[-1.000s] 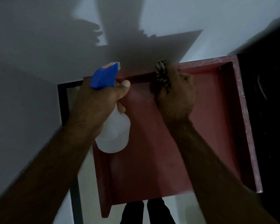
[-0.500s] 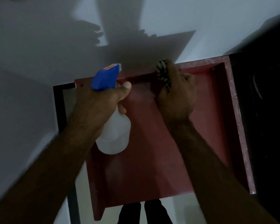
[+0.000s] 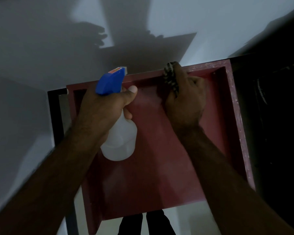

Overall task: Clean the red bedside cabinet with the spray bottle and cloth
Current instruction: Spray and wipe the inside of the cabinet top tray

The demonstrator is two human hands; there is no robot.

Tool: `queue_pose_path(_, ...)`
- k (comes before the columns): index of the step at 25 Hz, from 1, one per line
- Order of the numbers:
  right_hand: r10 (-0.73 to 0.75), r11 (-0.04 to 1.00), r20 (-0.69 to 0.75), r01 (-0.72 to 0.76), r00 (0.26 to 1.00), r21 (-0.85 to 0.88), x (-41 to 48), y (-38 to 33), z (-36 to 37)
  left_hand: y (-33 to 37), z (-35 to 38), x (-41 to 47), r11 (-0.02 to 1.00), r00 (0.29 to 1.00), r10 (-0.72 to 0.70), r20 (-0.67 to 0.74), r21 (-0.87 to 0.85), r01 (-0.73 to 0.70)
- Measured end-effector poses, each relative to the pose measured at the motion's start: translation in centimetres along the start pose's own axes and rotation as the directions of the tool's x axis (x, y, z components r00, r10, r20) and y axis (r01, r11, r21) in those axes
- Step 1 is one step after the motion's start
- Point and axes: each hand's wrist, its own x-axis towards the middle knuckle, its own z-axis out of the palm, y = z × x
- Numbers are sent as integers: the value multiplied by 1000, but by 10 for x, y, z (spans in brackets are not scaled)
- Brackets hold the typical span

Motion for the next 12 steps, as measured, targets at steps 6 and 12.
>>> queue_pose_path(6, -147, 987, 94, 140, 985, 80, -6, -5, 7, 5, 8, -4, 998, 999, -28, 40, 60, 26)
queue_pose_path(12, 61, 996, -36, -63, 998, -62, 10, 19, -10, 4, 13, -4, 999, 997, 22, 71, 23, -24)
